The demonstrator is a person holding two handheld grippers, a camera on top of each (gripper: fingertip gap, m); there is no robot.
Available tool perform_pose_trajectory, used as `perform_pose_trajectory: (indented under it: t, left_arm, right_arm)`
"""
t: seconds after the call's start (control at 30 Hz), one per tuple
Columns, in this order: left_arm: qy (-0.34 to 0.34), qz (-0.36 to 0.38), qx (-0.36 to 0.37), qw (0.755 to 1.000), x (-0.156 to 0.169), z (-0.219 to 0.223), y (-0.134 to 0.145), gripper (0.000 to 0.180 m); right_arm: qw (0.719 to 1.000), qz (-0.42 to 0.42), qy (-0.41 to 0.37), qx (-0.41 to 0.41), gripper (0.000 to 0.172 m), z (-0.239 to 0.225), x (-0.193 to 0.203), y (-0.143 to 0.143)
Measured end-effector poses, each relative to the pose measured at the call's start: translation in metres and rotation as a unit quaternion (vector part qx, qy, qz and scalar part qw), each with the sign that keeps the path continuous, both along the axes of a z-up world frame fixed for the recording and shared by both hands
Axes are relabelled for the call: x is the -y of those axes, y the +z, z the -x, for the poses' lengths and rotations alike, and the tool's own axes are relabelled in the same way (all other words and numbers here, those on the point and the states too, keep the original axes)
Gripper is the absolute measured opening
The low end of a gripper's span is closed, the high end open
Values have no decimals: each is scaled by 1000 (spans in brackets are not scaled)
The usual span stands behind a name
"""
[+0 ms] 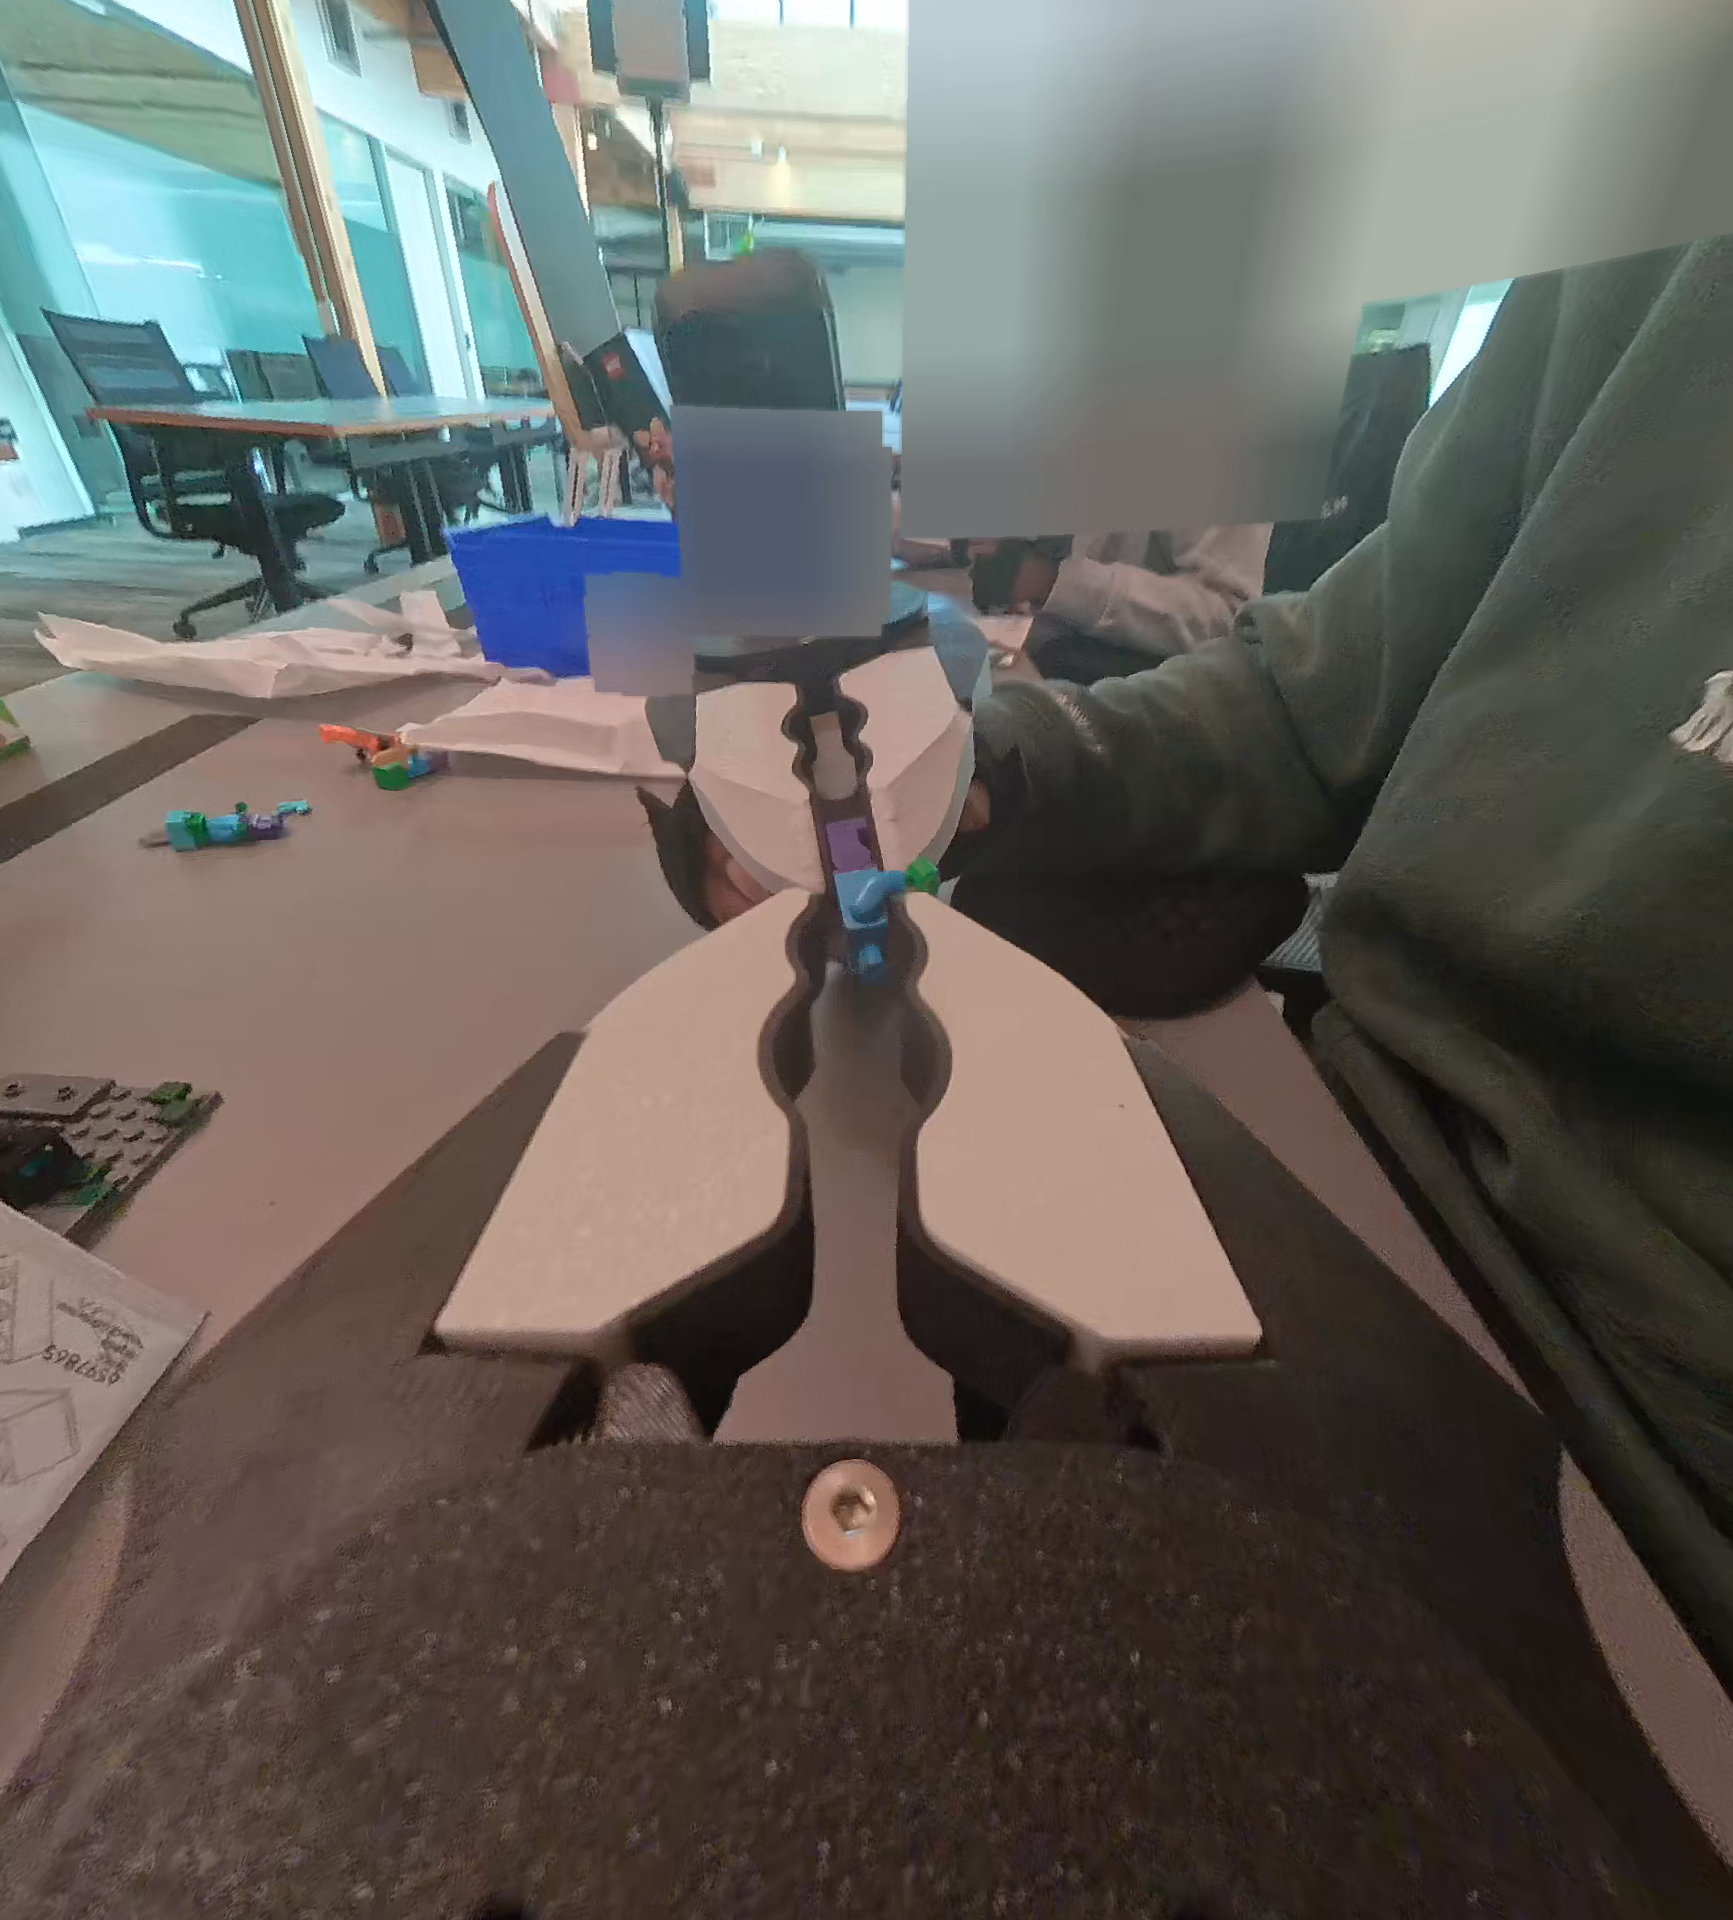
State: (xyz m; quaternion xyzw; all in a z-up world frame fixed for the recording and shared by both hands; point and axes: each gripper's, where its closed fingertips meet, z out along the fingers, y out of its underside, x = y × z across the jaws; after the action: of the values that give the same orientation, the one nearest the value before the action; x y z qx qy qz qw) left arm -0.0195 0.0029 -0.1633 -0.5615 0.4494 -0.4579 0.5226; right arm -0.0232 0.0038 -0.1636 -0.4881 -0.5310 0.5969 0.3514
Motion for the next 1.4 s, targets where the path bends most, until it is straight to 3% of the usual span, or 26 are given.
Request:
perform_pose_trajectory:
  t: [0.1,0.2,0.37,0.47,0.87,1.07,1.4]
  left_arm:
    - [-6,1,-10,1000,2,-4,-4,20]
    - [-14,15,25,999,2,4,8,15]
    - [-15,21,-15,1000,2,-2,-7,17]
    - [-7,28,-28,999,-2,-3,-12,9]
    - [29,67,-121,990,-14,1,-45,10]
    - [19,58,-107,992,-10,1,-39,22]
    - [2,48,-95,994,-4,-2,-33,15]
  right_arm:
    - [1000,-10,0,3,8,2,2,-1]
    - [1000,-13,-6,3,8,-2,-2,0]
    - [999,-29,-6,14,7,1,0,-6]
    - [999,-43,-12,20,7,2,0,-8]
    - [964,-230,-78,105,7,4,-14,-43]
    - [968,-213,-81,105,8,3,-18,-42]
    - [973,-198,-58,100,7,5,-8,-42]
